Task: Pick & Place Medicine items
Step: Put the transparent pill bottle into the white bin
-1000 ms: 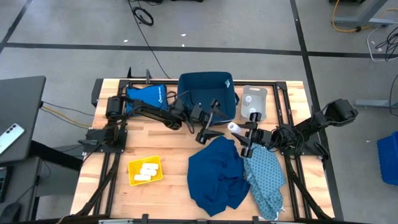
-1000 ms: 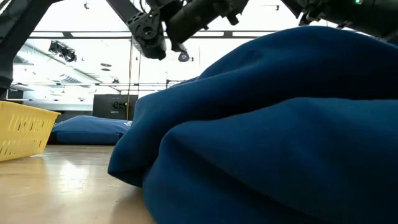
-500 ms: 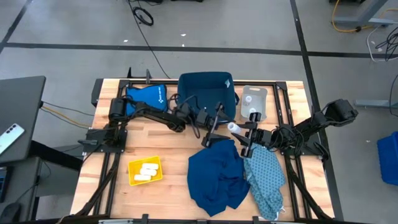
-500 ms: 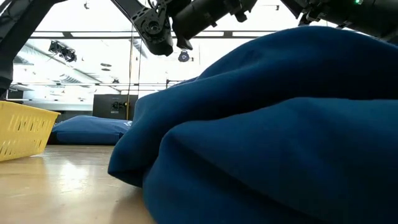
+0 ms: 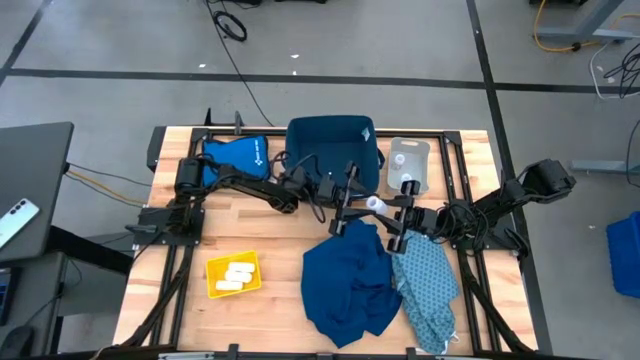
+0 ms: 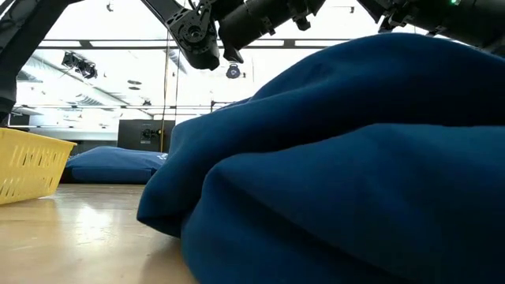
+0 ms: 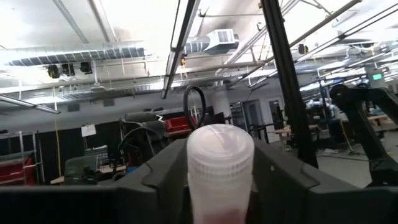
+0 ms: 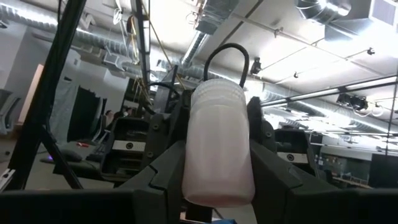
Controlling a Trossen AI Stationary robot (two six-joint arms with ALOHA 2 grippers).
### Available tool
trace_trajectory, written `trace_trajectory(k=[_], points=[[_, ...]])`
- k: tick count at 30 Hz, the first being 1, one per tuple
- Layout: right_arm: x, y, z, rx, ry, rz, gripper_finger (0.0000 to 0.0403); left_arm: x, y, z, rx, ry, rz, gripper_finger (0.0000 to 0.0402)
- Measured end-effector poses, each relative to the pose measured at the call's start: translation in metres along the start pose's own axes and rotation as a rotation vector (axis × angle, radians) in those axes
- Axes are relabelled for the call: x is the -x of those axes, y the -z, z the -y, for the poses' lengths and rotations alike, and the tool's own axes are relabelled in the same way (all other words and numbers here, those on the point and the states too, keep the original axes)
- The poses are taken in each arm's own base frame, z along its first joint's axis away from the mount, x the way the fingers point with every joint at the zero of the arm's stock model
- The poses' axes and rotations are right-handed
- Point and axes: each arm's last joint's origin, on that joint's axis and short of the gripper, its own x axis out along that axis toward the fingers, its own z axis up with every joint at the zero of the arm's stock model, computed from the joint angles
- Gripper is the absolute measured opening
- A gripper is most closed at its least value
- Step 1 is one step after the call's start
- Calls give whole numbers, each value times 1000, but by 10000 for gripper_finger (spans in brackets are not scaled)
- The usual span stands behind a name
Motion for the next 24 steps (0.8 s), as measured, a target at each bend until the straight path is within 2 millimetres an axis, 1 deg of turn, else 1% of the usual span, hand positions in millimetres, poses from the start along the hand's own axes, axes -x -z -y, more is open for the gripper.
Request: trace_trajectory(k=[5, 14, 15, 16, 18, 20, 22, 24], points=[[0, 0, 0, 1, -4, 4, 137, 0, 0, 0, 0, -1, -2, 142], [-1, 2, 4, -23, 9, 2, 139, 1, 1, -4, 7, -25, -16, 142], [-1, 2, 4, -24, 11, 1, 151, 1, 1, -5, 8, -21, -22, 142], [-1, 2, 4, -26, 16, -3, 172, 2, 2, -7, 9, -19, -30, 142], [-1, 2, 3, -43, 30, -18, 223, 3, 5, -11, 21, -22, -59, 142], [0, 3, 3, -56, 65, -41, 265, 5, 6, -17, 33, -27, -90, 142], [1, 4, 3, -60, 109, -73, 289, 6, 7, -21, 41, -37, -128, 142], [1, 5, 2, -57, 144, -104, 299, 8, 8, -25, 51, -39, -170, 142]])
